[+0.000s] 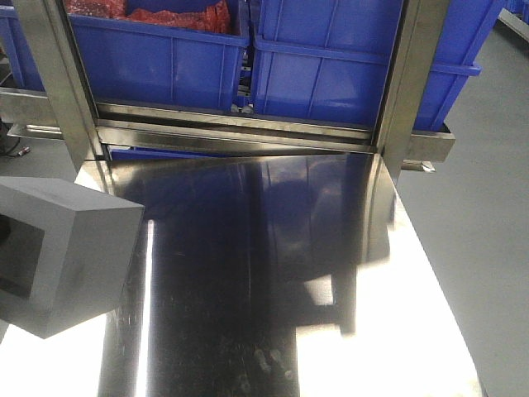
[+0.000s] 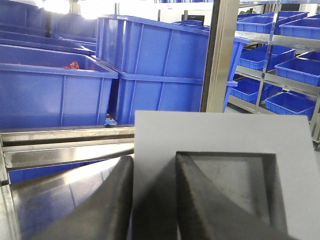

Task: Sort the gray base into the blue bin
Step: 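Lift the gray block with the left gripper toward the robot, then drive the base away from the table down the aisle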

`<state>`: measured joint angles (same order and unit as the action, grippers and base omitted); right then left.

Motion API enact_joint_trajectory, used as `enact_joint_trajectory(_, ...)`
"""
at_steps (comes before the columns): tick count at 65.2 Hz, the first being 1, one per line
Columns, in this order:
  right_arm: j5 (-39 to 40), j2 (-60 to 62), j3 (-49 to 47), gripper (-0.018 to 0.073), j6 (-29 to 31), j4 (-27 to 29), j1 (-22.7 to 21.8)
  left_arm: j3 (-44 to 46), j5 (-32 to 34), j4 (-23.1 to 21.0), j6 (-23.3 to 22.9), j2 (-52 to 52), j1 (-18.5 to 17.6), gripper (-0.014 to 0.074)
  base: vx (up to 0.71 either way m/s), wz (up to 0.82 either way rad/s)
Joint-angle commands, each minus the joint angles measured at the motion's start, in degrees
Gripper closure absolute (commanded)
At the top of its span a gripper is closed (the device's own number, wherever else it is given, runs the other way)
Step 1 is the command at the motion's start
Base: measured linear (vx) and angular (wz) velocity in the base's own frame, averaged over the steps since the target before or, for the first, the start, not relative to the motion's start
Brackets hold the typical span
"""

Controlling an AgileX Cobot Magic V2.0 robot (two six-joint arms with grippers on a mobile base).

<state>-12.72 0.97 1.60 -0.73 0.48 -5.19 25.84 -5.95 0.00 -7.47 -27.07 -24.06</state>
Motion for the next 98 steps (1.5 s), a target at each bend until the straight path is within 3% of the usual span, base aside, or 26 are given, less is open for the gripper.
enact_joint_trajectory(1,4.3,0.1,0.1,0.0564,0.7,-0.5,0.0,1.7,6.3,-0.6,-0.4,0.0,-0.2,0.0603,0.00,0.00)
enact_joint_trajectory(49,4.3,0.1,0.1,0.0564,0.7,-0.5,0.0,1.7,6.3,-0.6,-0.4,0.0,-0.2,0.0603,-0.01,-0.05)
enact_joint_trajectory(98,4.3,0.1,0.1,0.0564,0.7,-0.5,0.0,1.7,5.3,-0.6,-0.4,0.0,-0.2,0.0603,-0.12,-0.49)
